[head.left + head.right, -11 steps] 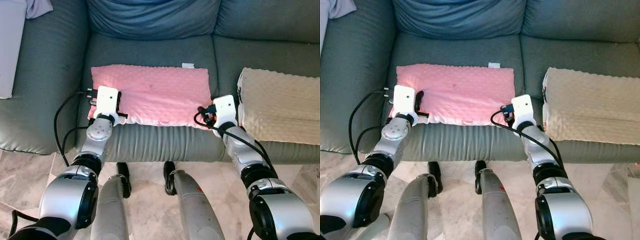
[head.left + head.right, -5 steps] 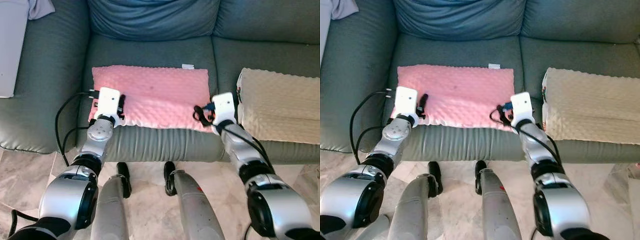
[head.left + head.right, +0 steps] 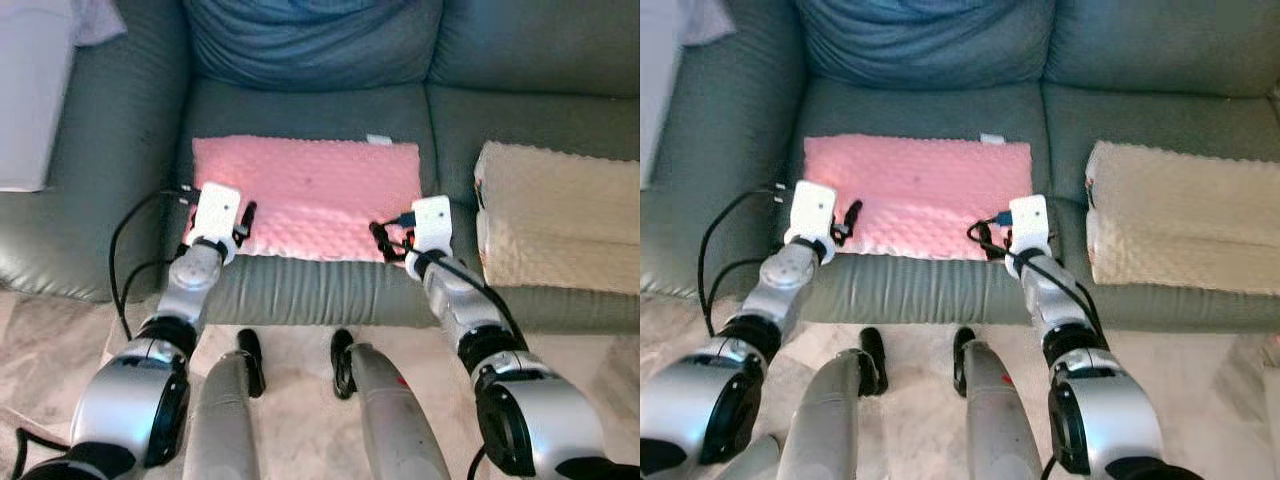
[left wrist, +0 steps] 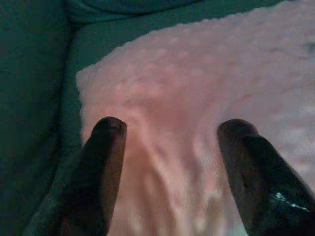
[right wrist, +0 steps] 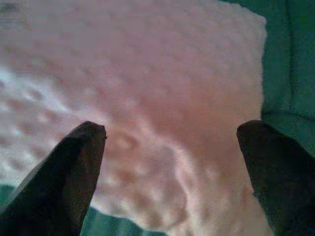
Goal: Move the pillow to the sofa
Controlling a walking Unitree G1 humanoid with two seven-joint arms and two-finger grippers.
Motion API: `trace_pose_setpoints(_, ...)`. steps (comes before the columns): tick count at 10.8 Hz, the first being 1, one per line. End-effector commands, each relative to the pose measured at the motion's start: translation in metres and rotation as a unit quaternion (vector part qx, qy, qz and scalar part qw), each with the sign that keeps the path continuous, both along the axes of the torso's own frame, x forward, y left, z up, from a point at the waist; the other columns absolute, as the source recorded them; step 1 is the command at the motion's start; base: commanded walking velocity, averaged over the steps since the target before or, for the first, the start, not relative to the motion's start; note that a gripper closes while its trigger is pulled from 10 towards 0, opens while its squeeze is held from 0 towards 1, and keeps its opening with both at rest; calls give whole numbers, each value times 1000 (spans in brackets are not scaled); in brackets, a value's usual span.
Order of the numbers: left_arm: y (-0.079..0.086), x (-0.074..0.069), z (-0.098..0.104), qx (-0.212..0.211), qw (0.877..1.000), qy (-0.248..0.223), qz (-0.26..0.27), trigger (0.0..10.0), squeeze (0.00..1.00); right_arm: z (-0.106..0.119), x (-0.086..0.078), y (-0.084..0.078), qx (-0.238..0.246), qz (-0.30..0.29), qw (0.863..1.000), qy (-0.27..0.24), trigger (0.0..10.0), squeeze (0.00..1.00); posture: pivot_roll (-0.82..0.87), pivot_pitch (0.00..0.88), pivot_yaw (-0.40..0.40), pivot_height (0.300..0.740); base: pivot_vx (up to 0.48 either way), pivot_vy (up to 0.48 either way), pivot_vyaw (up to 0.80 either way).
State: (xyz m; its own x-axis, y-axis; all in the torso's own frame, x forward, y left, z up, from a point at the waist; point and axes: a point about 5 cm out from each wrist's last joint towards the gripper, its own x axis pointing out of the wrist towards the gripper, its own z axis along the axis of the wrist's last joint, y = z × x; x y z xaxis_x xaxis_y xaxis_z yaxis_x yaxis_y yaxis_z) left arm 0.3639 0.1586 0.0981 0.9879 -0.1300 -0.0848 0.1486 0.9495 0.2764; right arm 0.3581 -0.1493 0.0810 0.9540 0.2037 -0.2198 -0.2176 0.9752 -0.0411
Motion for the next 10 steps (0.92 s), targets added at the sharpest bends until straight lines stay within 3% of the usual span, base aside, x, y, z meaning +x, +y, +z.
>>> trace_pose_setpoints(1,4,-8,-12,9,1000,18,-2,10000,1000,-18,-11,-1,1,-1,999,35,10000,1000,-41,195,2,740,0,0,0)
trace_pose_setpoints(3,17,-22,-19,7,1000,-10,0,10000,1000,-30,-24,-7,-10,16,999,38,10000,1000,-30,122,8,740,0,0,0)
trace_pose_setpoints(6,28,-49,-27,-9,999,-41,-16,10000,1000,-35,-50,0,-2,39,999,-9,10000,1000,-11,44,-7,740,0,0,0)
trace_pose_setpoints(8,23,-81,-43,-40,998,-40,20,10000,1000,-34,-69,-2,-2,-12,998,-57,10000,1000,24,0,-41,740,0,0,0)
trace_pose_setpoints(10,9,-98,-54,-65,997,-27,36,10000,1000,-42,-81,-14,24,-94,994,-40,10000,1000,26,0,-56,740,0,0,0)
